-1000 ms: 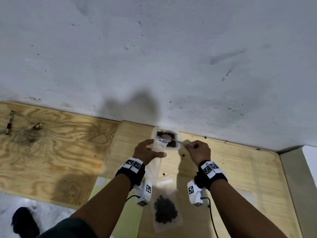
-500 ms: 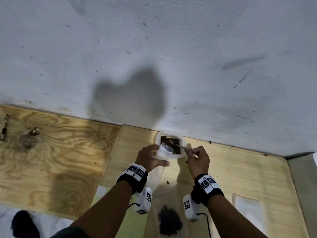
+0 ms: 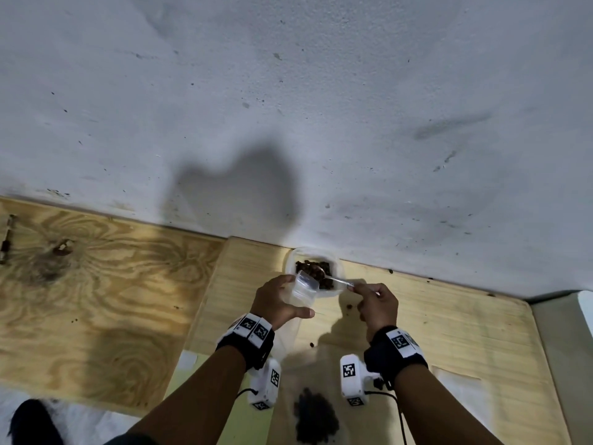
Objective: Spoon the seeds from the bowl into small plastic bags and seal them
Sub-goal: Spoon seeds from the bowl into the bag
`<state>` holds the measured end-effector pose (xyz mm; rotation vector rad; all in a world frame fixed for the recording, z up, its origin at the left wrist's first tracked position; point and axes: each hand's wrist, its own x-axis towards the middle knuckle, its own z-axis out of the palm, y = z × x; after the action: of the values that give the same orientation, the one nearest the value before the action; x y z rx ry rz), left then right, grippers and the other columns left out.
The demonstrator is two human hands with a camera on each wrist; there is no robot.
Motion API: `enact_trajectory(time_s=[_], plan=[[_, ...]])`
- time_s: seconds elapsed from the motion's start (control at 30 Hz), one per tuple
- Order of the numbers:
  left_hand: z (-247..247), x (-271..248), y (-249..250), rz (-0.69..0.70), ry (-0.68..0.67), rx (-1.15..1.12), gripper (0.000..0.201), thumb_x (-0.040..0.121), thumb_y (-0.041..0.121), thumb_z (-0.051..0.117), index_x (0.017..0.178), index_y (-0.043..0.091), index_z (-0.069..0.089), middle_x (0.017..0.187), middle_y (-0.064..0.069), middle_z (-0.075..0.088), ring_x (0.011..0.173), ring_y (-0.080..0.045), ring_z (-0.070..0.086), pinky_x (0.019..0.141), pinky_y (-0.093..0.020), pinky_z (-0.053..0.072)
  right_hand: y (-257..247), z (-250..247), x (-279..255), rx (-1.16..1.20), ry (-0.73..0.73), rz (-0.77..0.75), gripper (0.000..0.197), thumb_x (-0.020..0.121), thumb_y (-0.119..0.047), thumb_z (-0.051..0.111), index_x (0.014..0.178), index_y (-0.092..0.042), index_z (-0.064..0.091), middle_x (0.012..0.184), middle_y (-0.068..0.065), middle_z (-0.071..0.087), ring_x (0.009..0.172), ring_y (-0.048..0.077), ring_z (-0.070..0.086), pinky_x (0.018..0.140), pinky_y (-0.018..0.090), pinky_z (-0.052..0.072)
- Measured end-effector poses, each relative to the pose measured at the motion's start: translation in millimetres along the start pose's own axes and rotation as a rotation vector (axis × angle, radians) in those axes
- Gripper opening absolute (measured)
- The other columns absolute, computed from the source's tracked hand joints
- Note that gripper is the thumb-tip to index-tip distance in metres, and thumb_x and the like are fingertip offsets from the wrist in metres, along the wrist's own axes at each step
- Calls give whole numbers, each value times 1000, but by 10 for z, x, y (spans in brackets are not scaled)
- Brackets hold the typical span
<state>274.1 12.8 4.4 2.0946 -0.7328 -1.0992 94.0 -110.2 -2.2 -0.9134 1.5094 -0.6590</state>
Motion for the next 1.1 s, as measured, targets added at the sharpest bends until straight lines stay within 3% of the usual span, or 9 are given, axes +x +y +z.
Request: enact_trajectory(time_s=[0.13,0.2,0.3,0.5,0.63,0.77,0.9,1.03,1.1], plan=[[33,-33,-13,10,42,-10,96,45,34,97,130,25,53,134,5,52,118,-14,53,97,-26,45,-188,-165,-65,32,-25,-50,20,82,-7,72,72,-13,56,55,2,57,44,16,36,42,22,29],[47,-61,-8,20,59,9,95,47,33,96,131,24,53,133,4,50,118,-15,52,96,-25,44,-286,-254,-113,60,-50,-80,26,82,-8,71,66,-17,53,67,9,66,43,16,33,45,24,27],[60,-106,-9,27,69,23,96,48,34,96,133,24,51,131,4,50,116,-13,51,97,-25,43,-414,-368,-183,78,-91,-129,26,83,-6,70,70,-14,49,82,12,76,43,16,28,45,24,25],[103,-181,13,53,88,21,95,50,35,95,134,24,51,128,4,52,112,-12,52,97,-26,45,-518,-418,-344,18,-174,-287,33,83,0,69,66,-15,45,76,25,63,40,13,33,41,21,26],[147,-187,21,52,92,-12,93,48,33,96,130,25,53,127,3,53,109,-12,53,94,-26,47,-460,-359,-414,-183,-231,-468,32,74,-17,80,62,-19,50,69,14,61,56,24,50,56,29,39],[153,-166,25,12,102,-54,94,48,31,96,131,23,53,128,2,53,111,-16,54,94,-31,49,-478,-290,-518,-317,-309,-633,26,84,-11,76,72,-11,53,77,-3,70,47,3,46,49,15,39],[100,-101,-16,-29,115,-86,91,47,30,96,127,23,55,131,1,51,109,-15,56,85,-25,47,-459,-302,-383,-221,-179,-619,33,84,-11,75,67,-22,49,74,3,67,53,11,45,51,22,36],[41,-7,-43,-73,43,-73,94,41,37,96,126,27,57,132,2,54,110,-15,58,84,-26,49,-400,-241,-298,-254,-65,-598,34,86,-8,73,67,-17,47,67,-5,55,43,4,37,46,12,32],[22,42,-34,-79,-1,-61,95,40,38,96,126,28,56,130,2,56,110,-15,57,87,-28,50,-318,-170,-255,-296,-47,-595,33,87,-9,71,67,-16,46,65,-5,53,41,5,39,45,13,33]])
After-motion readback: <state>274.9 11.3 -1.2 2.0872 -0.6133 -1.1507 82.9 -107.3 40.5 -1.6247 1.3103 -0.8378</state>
